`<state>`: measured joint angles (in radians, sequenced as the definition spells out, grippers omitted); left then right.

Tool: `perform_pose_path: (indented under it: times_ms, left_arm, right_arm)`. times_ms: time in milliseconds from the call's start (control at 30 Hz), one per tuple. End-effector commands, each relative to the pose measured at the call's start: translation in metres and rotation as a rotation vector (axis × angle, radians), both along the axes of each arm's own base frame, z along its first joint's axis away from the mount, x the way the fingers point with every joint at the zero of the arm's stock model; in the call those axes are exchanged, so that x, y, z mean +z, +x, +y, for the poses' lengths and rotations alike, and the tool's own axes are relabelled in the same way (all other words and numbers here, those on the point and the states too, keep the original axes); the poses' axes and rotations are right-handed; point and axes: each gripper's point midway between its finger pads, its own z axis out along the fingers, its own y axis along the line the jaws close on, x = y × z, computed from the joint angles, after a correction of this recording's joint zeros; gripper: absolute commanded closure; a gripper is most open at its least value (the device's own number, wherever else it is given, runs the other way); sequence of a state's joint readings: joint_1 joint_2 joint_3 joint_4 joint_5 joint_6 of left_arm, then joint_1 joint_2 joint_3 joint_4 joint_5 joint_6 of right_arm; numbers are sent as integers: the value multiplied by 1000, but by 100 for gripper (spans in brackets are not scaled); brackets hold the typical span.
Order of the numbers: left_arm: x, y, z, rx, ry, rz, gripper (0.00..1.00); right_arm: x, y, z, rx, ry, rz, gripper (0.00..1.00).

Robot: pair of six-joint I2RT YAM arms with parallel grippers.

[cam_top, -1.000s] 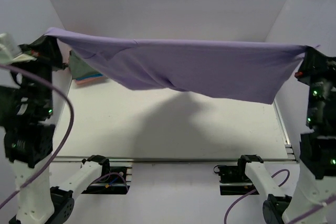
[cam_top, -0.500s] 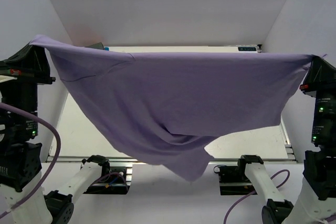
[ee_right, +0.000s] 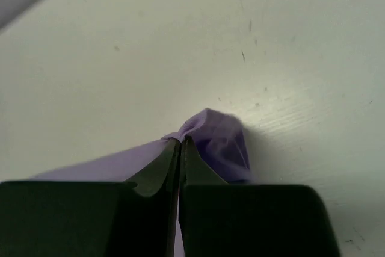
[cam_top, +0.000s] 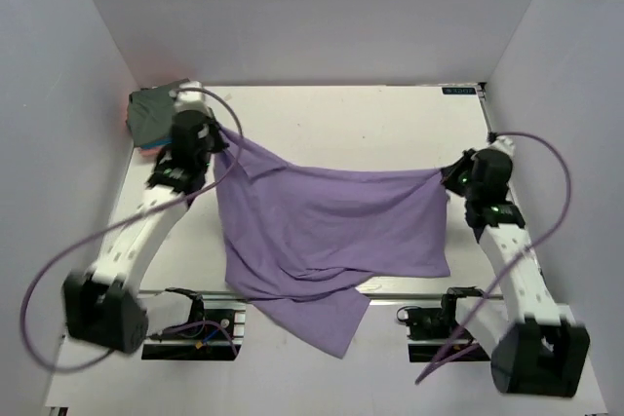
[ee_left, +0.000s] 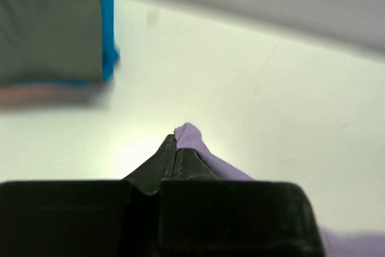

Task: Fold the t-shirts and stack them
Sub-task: Flatten out the tshirt

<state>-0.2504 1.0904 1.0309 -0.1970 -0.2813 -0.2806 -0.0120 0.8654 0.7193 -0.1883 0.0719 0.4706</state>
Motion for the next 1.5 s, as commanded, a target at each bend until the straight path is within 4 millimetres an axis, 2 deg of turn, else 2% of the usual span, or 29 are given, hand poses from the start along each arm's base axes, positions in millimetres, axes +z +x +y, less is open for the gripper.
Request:
perform_pose_path:
  times_ms: [0, 100, 133, 167, 200, 267, 300, 333, 367, 500, 533, 600, 633, 667, 733, 800, 967, 1000, 1033, 1067, 1100, 1133, 1167, 1200, 1233, 1267, 1300, 1333, 1467]
  left_arm:
    - [-40, 42, -4, 45, -60, 14, 100]
    - [-83, 91, -11, 59, -7, 93, 100]
    - [-95, 101, -14, 60, 0, 119, 100]
    - [-86, 120, -13, 69, -6, 101, 100]
    - [-123, 137, -17, 67, 24, 173, 100]
    - [-124, 168, -17, 85, 25, 172, 100]
    - [-169, 179, -11, 107, 62, 262, 100]
    - [-158, 199, -15, 107, 55, 232, 100]
    - [-168, 208, -17, 107, 59, 250, 100]
    - [-204, 241, -14, 116, 67, 310, 100]
    - [-198, 250, -15, 116, 63, 292, 99]
    - [-215, 259, -13, 116, 64, 318, 71]
    - [-207, 265, -15, 108, 59, 309, 9]
    - [-206, 268, -16, 108, 59, 312, 0]
    - [-191, 272, -23, 70, 55, 318, 0]
    - [-182, 270, -24, 57, 60, 320, 0]
    - [-114, 230, -27, 17, 59, 300, 0]
    - [-117, 215, -32, 5, 68, 334, 0]
    - [-114, 204, -35, -20, 62, 354, 0]
    - [-111, 190, -46, -69, 52, 375, 0]
    - [-133, 166, -55, -112, 41, 449, 0]
    - [-107, 147, -64, -160, 8, 415, 0]
    - [-108, 129, -69, -184, 7, 427, 0]
    - [-132, 101, -84, -232, 15, 462, 0]
    - [-102, 79, -97, -301, -11, 392, 0]
    - [-101, 62, -107, -342, -15, 377, 0]
    - [-125, 31, -126, -413, -23, 420, 0]
    - [-126, 12, -136, -458, -25, 418, 0]
    - [-162, -79, -171, -653, -29, 496, 0]
  right_arm:
    - [7, 50, 6, 24, 42, -151, 100]
    - [-40, 83, 8, 57, 14, -27, 100]
    - [-24, 102, 7, 57, 5, -57, 100]
    - [-69, 115, 6, 56, 4, 57, 100]
    - [-76, 123, 5, 58, 4, 77, 100]
    - [-96, 156, 3, 52, -5, 139, 100]
    - [-88, 172, 1, 46, -8, 127, 100]
    - [-114, 186, 0, 49, -16, 188, 100]
    - [-105, 201, -1, 46, -14, 178, 100]
    - [-129, 229, 1, 64, -18, 234, 100]
    - [-127, 233, 1, 72, -20, 226, 89]
    - [-126, 243, 7, 110, -8, 213, 63]
    - [-117, 249, 8, 120, -22, 199, 37]
    - [-116, 250, 8, 129, -23, 203, 27]
    - [-108, 247, 8, 148, -50, 220, 10]
    - [-90, 238, 5, 139, -66, 218, 10]
    - [-51, 195, -6, 76, -89, 215, 10]
    - [-74, 170, -6, 78, -83, 302, 10]
    - [-54, 158, -7, 54, -77, 274, 10]
    - [-70, 137, -8, 50, -68, 343, 10]
    - [-86, 117, -5, 53, -56, 410, 10]
    - [-73, 102, -7, 30, -50, 405, 10]
    - [-86, 85, -8, 17, -47, 449, 10]
    - [-92, 66, -8, 8, -35, 475, 10]
    - [-105, 51, -6, 4, -23, 516, 10]
    - [-100, 42, -5, 5, -15, 502, 10]
    - [-95, 34, -3, 2, 1, 491, 10]
    - [-112, 16, -1, 1, 8, 538, 10]
    - [-120, -15, 4, 0, 43, 538, 10]
